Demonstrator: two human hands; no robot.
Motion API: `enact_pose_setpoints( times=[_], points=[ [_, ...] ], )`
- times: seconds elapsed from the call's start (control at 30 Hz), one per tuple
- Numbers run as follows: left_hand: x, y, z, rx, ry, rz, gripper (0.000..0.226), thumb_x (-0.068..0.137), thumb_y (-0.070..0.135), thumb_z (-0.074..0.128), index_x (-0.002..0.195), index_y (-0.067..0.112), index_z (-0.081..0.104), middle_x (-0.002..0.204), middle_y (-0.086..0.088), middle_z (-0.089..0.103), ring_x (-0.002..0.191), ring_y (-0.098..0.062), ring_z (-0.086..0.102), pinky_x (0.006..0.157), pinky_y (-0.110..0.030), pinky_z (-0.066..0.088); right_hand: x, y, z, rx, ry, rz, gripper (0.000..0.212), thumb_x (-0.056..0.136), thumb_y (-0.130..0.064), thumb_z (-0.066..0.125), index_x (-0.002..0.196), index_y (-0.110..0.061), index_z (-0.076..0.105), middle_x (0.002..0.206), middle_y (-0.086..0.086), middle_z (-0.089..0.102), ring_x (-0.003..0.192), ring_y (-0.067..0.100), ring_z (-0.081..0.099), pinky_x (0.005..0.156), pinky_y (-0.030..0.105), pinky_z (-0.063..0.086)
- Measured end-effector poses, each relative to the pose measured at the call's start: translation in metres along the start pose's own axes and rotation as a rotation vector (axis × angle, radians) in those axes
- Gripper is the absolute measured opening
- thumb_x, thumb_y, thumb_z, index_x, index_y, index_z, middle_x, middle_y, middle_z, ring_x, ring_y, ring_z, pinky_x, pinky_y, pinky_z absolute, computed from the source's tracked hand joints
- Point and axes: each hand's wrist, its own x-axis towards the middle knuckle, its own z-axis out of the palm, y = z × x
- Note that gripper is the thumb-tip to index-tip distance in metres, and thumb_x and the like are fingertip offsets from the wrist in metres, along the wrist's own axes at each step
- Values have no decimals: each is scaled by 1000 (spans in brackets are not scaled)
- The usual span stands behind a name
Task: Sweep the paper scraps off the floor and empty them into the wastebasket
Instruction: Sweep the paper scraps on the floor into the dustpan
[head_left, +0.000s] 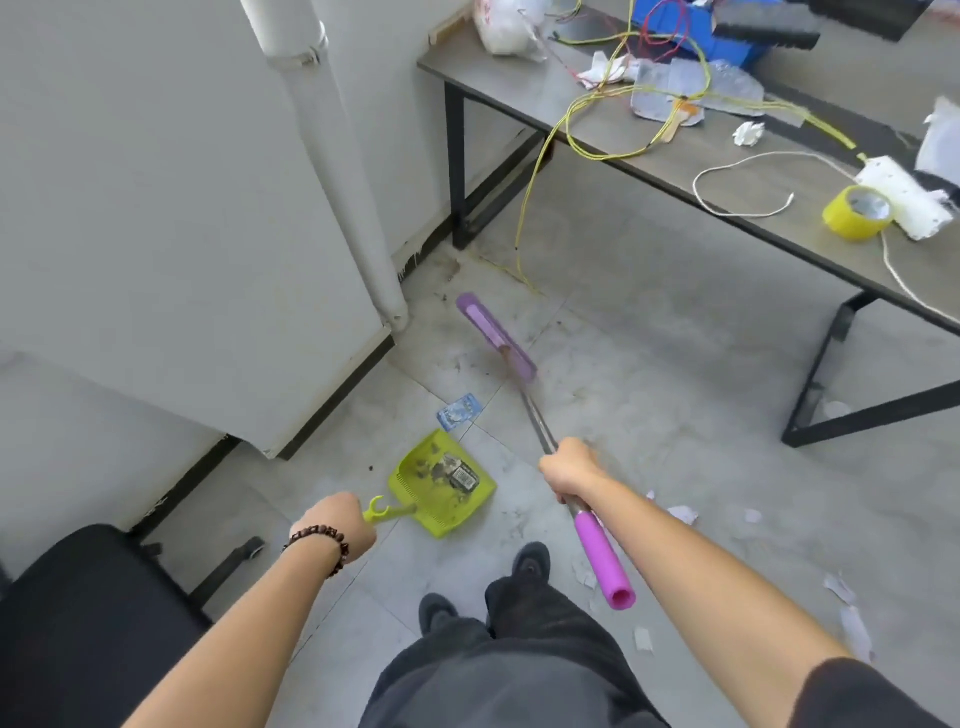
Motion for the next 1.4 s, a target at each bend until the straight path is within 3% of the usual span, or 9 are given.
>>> enact_pose_setpoints(
  times=[0.1, 0.23, 0.53, 0.7, 0.83, 0.93, 1.03, 1.13, 1.4],
  points=[
    [9, -8, 0, -73, 1, -75, 14, 76, 26, 53, 66, 16, 54, 66, -1, 61, 60, -21, 59, 53, -22, 42, 32, 1, 19, 83, -53, 21, 30, 82, -5, 38, 109, -10, 49, 93, 17, 61, 47, 26, 62, 45, 29, 52],
    [21, -11, 1, -129, -58, -120, 20, 79, 31, 60, 71, 13, 60, 65, -2, 60, 57, -21, 57, 54, -23, 42, 69, 9, 44, 110, -159, 98, 34, 79, -5, 33, 110, -5, 48, 65, 14, 55, 47, 22, 48, 48, 29, 38],
    [44, -25, -26, -76, -79, -82, 19, 81, 12, 54, 64, 11, 46, 59, -3, 48, 50, -19, 44, 45, -20, 31, 12, 47, 92, -154, -199, 141, 34, 94, -22, 28, 123, -22, 45, 79, 14, 58, 42, 25, 54, 41, 22, 40],
    [54, -52, -56, -53, -141, 110, 32, 90, 10, 47, 59, 11, 41, 56, -7, 43, 61, -26, 47, 56, -24, 37, -70, 59, 145, -248, -338, 230, 37, 86, -8, 31, 121, -10, 43, 59, 13, 54, 39, 22, 52, 38, 24, 39],
    [55, -70, -60, -3, -201, 197, 28, 87, 7, 44, 58, 8, 45, 54, -8, 50, 49, -22, 48, 47, -22, 35, -135, 67, 189, 27, -361, 349, 12, 88, -17, 46, 76, -18, 48, 60, 4, 43, 25, 6, 39, 40, 26, 35],
    [48, -66, -67, 125, -242, 280, 36, 89, 8, 43, 55, 4, 56, 42, -7, 59, 62, -26, 61, 48, -24, 40, -170, 74, 200, 162, -294, 387, 14, 83, -19, 58, 93, -10, 62, 42, -1, 47, 30, 12, 41, 42, 27, 34],
    [42, -65, -74, 245, -246, 332, 33, 90, -1, 43, 65, -1, 64, 91, -15, 76, 87, -29, 70, 58, -27, 48, -202, 76, 212, 259, -226, 383, 18, 97, -21, 49, 111, -11, 55, 40, 5, 46, 30, 18, 41, 38, 23, 36],
    [52, -76, -63, 190, -241, 308, 24, 92, 2, 50, 99, -9, 69, 110, -22, 71, 78, -31, 68, 60, -31, 52, -219, 71, 222, 437, -109, 395, 17, 100, -28, 46, 109, -16, 56, 41, 2, 41, 29, 16, 37, 34, 21, 32],
    [54, -97, -47, 141, -204, 225, 26, 88, 8, 44, 61, 7, 45, 43, -8, 54, 39, -21, 50, 39, -17, 32, -169, 65, 241, 573, 41, 423, 30, 98, -28, 38, 104, -5, 57, 47, 8, 49, 37, 20, 45, 46, 28, 38]
  ],
)
